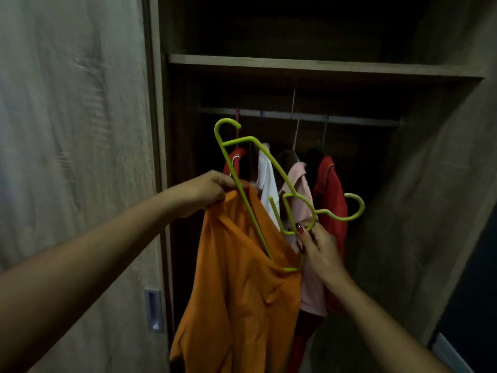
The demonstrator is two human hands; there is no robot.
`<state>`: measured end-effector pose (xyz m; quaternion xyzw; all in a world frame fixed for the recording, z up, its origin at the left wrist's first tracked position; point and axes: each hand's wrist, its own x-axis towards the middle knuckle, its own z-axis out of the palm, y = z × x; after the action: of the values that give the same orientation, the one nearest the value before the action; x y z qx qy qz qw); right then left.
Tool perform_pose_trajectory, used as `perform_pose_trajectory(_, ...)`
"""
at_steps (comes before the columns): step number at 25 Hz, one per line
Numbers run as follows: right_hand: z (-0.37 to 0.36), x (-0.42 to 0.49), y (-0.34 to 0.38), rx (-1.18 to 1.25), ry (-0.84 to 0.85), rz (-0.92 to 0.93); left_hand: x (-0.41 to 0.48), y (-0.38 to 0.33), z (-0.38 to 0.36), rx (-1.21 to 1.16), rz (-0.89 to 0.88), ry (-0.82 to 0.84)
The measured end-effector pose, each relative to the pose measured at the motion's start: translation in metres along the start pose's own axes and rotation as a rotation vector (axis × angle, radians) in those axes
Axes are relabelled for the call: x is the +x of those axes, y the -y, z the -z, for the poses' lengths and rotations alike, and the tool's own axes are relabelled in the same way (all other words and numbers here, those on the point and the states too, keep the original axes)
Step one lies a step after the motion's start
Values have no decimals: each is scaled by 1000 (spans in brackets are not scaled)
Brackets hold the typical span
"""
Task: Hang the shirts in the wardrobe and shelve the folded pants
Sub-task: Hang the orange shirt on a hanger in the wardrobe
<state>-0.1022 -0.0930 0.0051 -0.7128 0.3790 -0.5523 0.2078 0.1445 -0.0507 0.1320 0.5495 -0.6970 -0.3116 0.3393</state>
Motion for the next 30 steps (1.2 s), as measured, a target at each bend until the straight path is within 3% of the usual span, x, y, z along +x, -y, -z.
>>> perform_pose_trajectory(6,-15,8,67,530,-146,-3,-1,-1,-21,23,6,193)
perform_pose_trajectory(10,-26,0,76,556,-123,10,-4,-13,-18,8,9,219)
perform_pose_trajectory(13,-36,-10,53,466,-81,-60,-9,-17,-9,-44,5,195)
perform_pose_trajectory(17,-33,-26,0,165,-24,-129,-9,-7,5,-123,6,74)
perform_pose_trajectory(22,-1,-18,-35,-258,127,-126,1,43,20,346,-61,-107)
perform_pose_trajectory(25,10,-12,-49,-483,175,-67,7,68,19,600,-129,-76)
perform_pose_trajectory(30,16,-4,-53,-646,254,-65,11,82,17,776,-42,-13)
